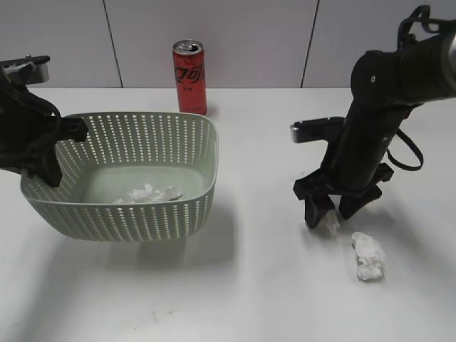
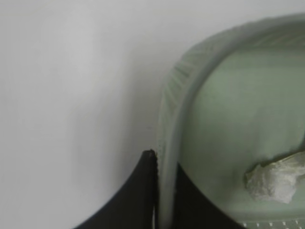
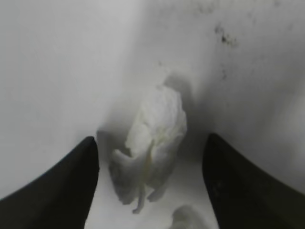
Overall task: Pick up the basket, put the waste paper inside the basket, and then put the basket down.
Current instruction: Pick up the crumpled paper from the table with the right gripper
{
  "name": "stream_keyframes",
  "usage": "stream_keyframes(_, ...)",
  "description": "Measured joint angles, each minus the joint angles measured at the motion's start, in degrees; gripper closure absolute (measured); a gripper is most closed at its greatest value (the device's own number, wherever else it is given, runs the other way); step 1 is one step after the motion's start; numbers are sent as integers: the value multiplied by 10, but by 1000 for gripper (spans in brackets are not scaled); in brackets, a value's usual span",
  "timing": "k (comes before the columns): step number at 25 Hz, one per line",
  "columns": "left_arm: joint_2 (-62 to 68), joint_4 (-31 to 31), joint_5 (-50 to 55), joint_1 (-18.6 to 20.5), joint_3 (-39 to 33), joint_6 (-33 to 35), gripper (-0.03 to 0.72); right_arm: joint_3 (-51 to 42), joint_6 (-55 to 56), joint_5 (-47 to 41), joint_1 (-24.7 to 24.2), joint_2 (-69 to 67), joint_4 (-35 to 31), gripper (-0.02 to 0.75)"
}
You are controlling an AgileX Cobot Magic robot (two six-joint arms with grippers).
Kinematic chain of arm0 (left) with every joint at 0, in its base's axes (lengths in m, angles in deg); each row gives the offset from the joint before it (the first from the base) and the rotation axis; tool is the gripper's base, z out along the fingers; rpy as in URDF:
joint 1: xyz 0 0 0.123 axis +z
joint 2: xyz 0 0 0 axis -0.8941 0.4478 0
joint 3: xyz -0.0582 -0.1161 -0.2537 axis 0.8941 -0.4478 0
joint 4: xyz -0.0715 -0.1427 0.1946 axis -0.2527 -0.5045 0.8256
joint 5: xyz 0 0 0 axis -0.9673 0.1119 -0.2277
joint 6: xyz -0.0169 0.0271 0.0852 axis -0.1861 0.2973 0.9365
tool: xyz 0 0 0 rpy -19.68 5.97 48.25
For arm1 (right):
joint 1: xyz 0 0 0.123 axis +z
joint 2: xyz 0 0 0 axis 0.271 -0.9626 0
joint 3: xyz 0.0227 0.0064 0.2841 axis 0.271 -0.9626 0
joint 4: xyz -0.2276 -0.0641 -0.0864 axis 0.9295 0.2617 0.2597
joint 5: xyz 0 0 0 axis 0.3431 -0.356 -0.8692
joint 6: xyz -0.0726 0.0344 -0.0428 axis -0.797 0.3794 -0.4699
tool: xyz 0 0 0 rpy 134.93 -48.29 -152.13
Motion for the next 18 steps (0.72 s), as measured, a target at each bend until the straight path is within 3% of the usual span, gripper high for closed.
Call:
stream_keyframes(6, 0, 0, -1, 0, 0, 0, 688, 7, 19, -28, 0, -14, 18, 360)
stream_keyframes(11, 0, 0, -2, 0, 0, 0, 688, 7, 16, -30, 0, -11, 18, 675)
stream_keyframes(12, 0, 0, -2, 0, 0, 0, 688, 7, 10, -30, 1, -8, 18, 707)
stream_keyframes(18, 0, -1, -2, 0, 0, 0, 688, 64, -62, -27, 51, 100, -41, 733)
